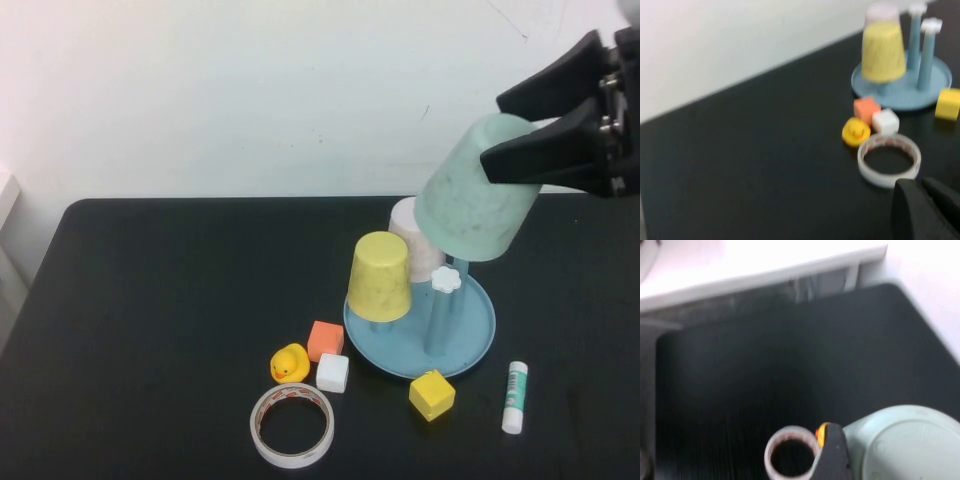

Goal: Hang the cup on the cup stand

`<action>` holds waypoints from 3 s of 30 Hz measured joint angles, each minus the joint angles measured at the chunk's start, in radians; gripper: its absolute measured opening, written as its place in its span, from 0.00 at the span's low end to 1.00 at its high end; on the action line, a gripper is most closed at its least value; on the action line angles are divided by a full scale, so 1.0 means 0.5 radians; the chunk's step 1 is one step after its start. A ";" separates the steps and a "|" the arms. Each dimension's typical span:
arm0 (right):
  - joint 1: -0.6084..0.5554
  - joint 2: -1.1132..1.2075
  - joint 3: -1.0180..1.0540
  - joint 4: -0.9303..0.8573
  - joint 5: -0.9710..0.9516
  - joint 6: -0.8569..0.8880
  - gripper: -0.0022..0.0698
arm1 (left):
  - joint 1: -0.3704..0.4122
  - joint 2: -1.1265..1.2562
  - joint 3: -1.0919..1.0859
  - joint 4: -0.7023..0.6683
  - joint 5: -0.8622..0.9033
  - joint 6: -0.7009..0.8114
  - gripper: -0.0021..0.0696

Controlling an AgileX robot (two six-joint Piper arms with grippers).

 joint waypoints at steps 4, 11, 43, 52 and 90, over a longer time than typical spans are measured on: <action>0.000 -0.134 0.162 0.060 -0.127 -0.069 0.77 | 0.000 0.000 0.000 0.000 0.068 0.000 0.03; 0.000 -0.092 0.256 0.103 -0.312 -0.191 0.77 | 0.000 0.000 0.000 0.000 0.074 0.000 0.03; 0.076 0.838 0.259 0.513 -0.686 -1.105 0.78 | 0.000 0.000 0.000 -0.001 0.082 -0.001 0.03; 0.076 0.842 0.259 0.513 -0.690 -1.066 0.81 | 0.000 0.000 0.000 -0.001 0.082 -0.001 0.03; -0.047 -1.305 1.226 0.387 -0.759 -0.203 0.04 | 0.000 0.000 0.000 0.001 0.082 -0.001 0.03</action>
